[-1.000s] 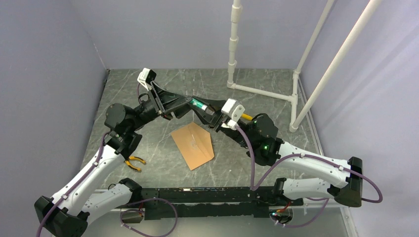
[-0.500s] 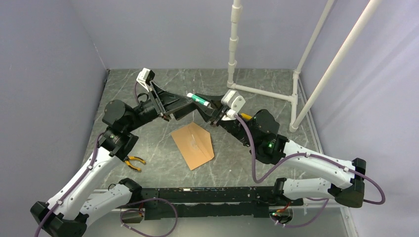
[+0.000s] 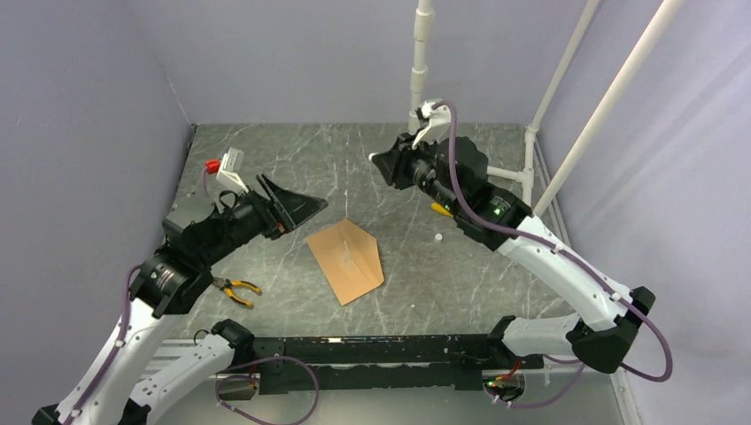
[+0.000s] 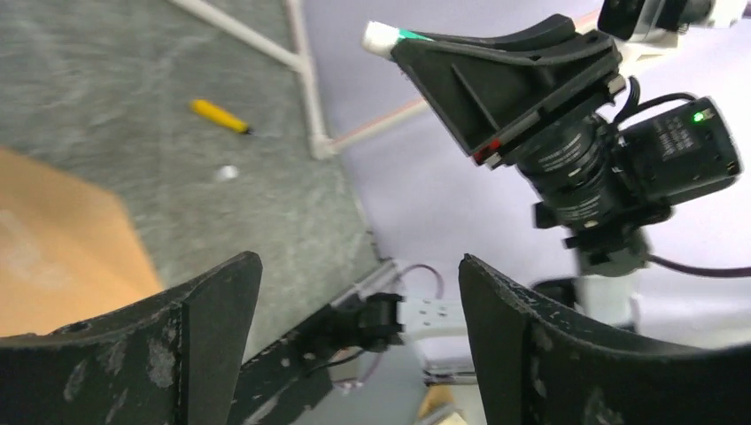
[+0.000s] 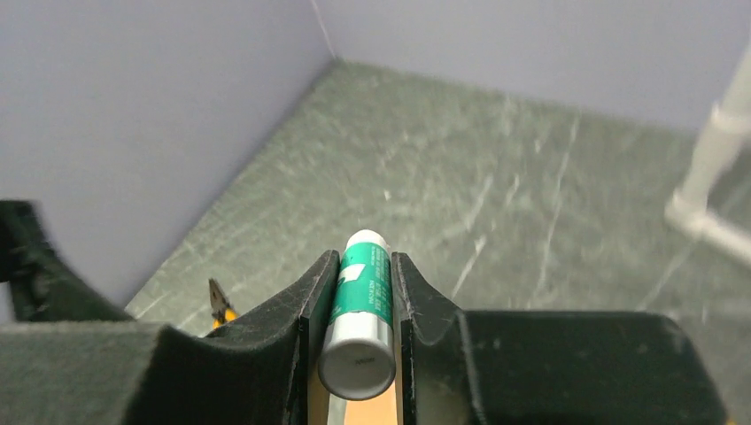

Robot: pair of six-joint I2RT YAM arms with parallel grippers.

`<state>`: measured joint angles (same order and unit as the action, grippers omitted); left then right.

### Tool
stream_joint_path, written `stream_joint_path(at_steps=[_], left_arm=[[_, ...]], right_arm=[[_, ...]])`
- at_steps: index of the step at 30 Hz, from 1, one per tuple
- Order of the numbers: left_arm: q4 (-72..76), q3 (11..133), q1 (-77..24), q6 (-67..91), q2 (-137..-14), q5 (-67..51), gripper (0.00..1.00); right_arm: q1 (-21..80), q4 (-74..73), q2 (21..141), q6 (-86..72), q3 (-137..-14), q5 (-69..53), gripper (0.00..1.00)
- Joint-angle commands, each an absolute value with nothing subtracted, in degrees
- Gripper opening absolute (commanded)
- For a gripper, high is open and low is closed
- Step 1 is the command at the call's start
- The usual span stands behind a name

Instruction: Place the letter into the envelope and seal it

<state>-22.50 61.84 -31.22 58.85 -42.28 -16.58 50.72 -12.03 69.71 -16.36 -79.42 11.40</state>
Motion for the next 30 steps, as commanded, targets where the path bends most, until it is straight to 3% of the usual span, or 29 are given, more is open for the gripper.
stream_joint_path(at_steps=[1,9,14,18,20,24,30], left_arm=[[-37.7,60.4,-31.5,49.7,-39.9,-3.4,0.85],[-40.8,53.4,-31.5,48.8,-44.6,5.9,0.79],[-37.8,48.6,-31.4,48.7,-46.6,9.0,0.79],[-35.4,46.9,-31.2,48.0,-50.0,7.6,0.77],[-33.7,45.9,-30.5,47.6,-52.0,5.7,0.74],[-28.4,43.1,-26.5,47.8,-56.2,-2.4,0.57],[-18.6,38.4,-18.3,47.4,-60.7,-14.4,0.4]], right_arm=[[45.6,-24.7,70.7,-32.5,-79.4,1.3,0.0],[43.2,-21.0,75.9,-44.9,-74.3,-15.8,0.0],[43.0,-17.5,80.0,-48.1,-71.0,-17.4,0.0],[44.3,-16.7,82.8,-42.2,-70.8,-11.6,0.0],[46.8,-9.4,82.1,-37.8,-66.8,-6.0,0.0],[53.7,3.7,81.1,-26.0,-58.3,8.1,0.0],[56.0,9.7,85.0,-20.8,-54.0,13.9,0.0]])
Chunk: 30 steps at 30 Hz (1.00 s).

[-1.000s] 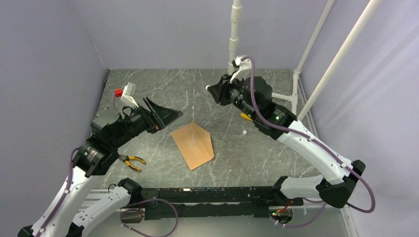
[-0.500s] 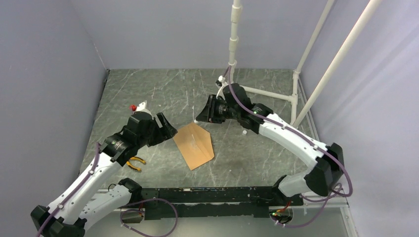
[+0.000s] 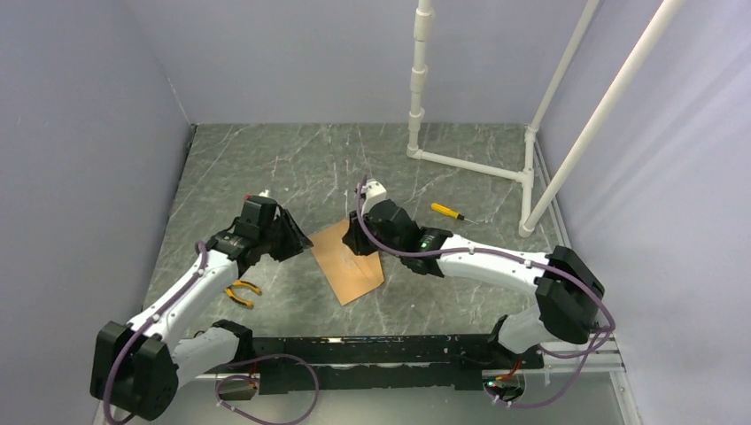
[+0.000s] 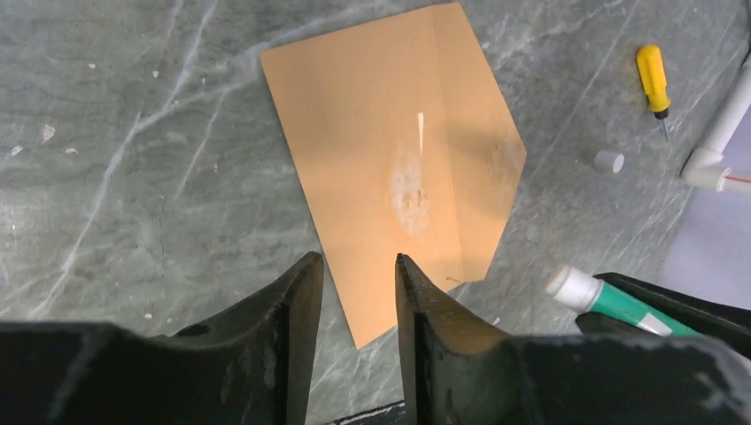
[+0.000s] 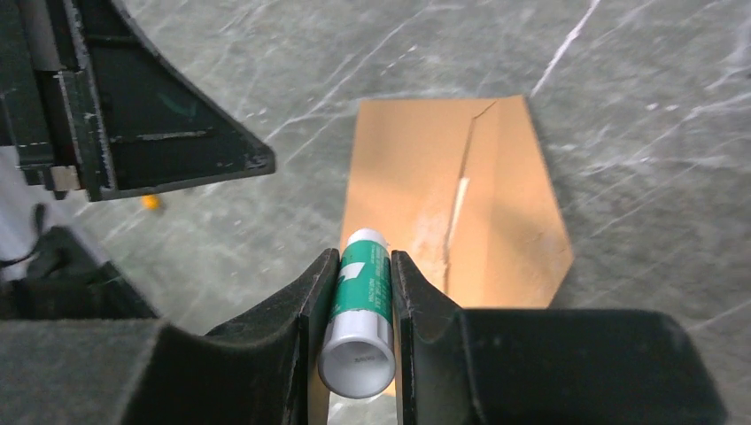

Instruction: Place the letter into the envelope and seal it

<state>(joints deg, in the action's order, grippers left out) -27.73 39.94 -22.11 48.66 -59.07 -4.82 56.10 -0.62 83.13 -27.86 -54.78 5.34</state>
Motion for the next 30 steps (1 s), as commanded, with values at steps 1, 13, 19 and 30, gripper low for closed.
stream_joint_path(at_steps=[1,13,19,30], left_arm=[[-16.8,38.1,-17.8,47.2,-62.1,-16.0,0.37],[-8.3,40.8,-16.5,45.6,-77.8,-18.5,0.2],[-4.9,42.2,-16.5,44.6,-83.9,-18.4,0.17],[-8.9,45.0,-16.5,43.8,-88.4,-13.2,0.13]], right_arm=[[56.4,9.7,86.0,-19.9,-54.0,14.5,0.0],[60.1,12.2,96.0,-13.5,-55.4,16.4,0.0],[60.2,13.0,99.0,-11.2,-54.6,16.0,0.0],[60.4,12.8,103.0,-7.2,-56.4,14.2,0.0]])
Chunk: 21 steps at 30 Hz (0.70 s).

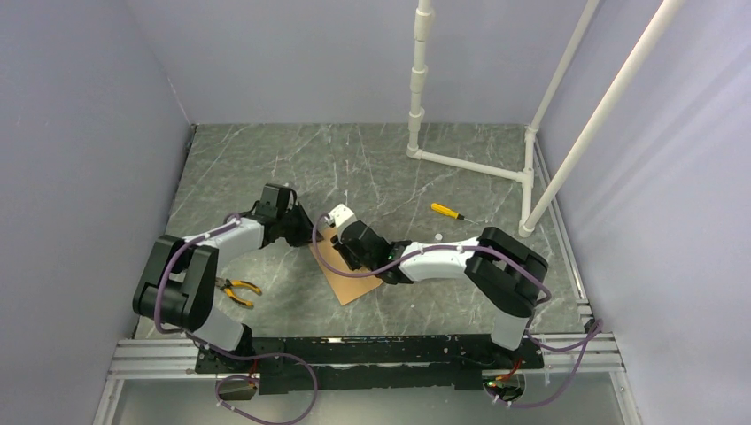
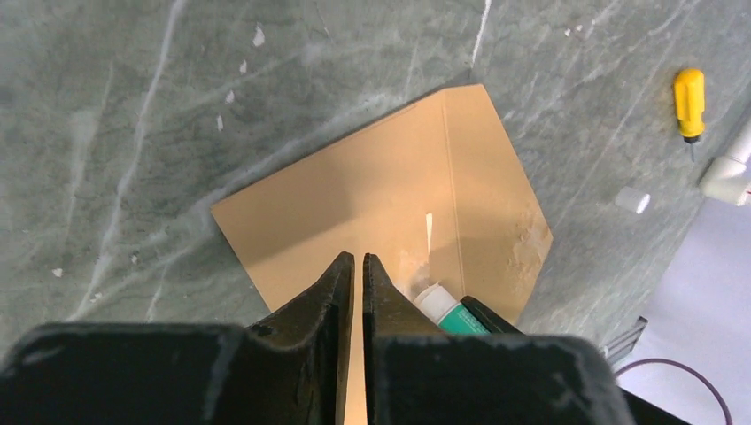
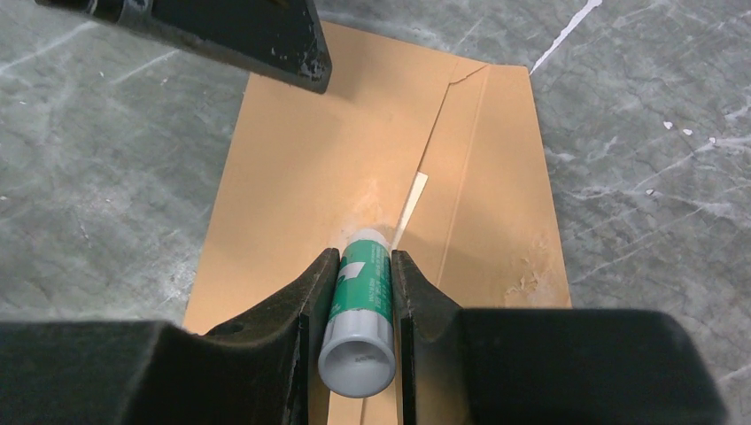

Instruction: Place the letter into the envelope and seal it

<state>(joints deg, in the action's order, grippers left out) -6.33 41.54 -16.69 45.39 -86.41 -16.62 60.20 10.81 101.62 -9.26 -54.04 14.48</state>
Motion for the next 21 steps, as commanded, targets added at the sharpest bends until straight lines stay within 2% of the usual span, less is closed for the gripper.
stream_joint_path(at_steps=[1,10,14,21], left_arm=[[-10.7,45.7,-16.5,43.5,-89.2,-12.7,0.12],[-14.4,46.5,-16.8,43.2,-93.7,-12.9,0.08],[-18.4,47.9,-17.0,43.7,-96.6,-9.7,0.03],[-18.3,46.5,-17.0,45.8,-99.7,-7.2,0.02]], right_arm=[[60.5,12.4,103.3,-6.9,-56.5,14.2,0.0],[62.6,6.7,104.7,-4.3,-57.1,14.8,0.0],[63.5,5.0,104.0,-3.6,-56.2,14.5,0.0],[64.4,2.8,102.2,-3.0,-53.5,10.9,0.0]])
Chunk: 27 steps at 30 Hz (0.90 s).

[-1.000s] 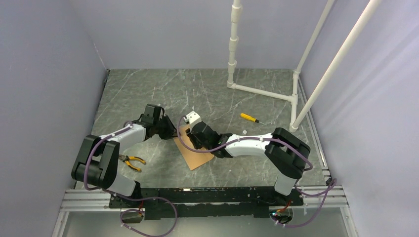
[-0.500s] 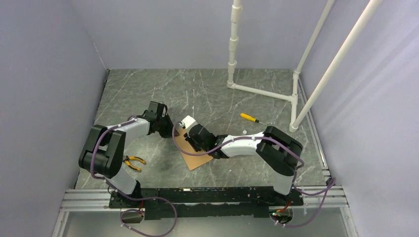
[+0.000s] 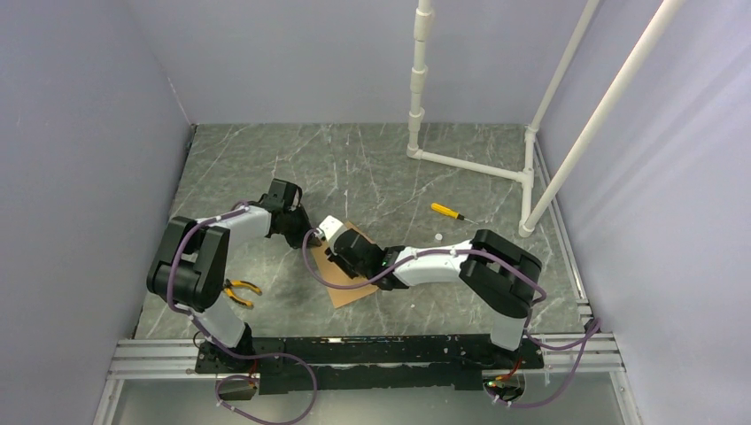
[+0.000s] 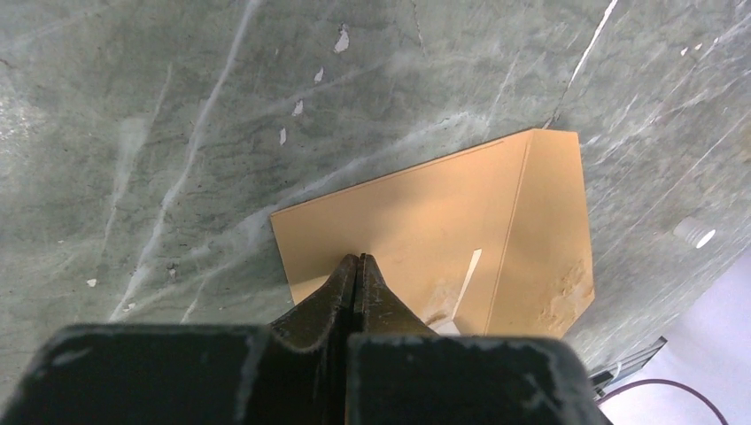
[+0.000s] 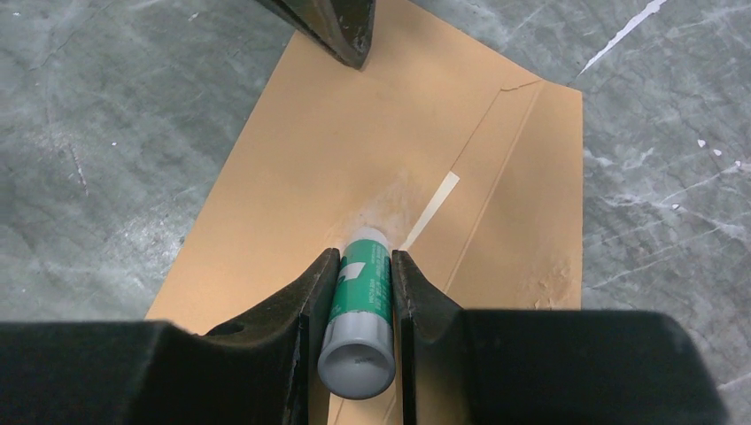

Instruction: Place the letter into the envelope and seal it

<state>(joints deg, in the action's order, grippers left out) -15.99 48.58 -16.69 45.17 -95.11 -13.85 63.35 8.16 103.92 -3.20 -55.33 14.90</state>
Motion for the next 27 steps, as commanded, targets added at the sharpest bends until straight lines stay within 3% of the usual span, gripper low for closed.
stream_joint_path(at_steps=[1,13,22,27], left_arm=[[-18.3,46.3,-17.0,45.9,-100.0,-7.0,0.02],[-16.9,45.4,-17.0,46.1,-100.7,-7.3,0.02],[-17.1,45.3,-17.0,45.3,-101.1,-7.4,0.02],[-17.1,45.3,-17.0,45.2,-101.2,-7.2,0.02]], right_arm=[[64.4,1.9,101.9,-3.3,-53.5,10.6,0.0],[64.4,-1.2,100.8,-6.2,-54.0,9.0,0.0],[61.6,0.4,109.9,-8.6,-61.0,18.1,0.0],[61.6,-2.6,109.4,-10.5,-62.8,20.0,0.0]])
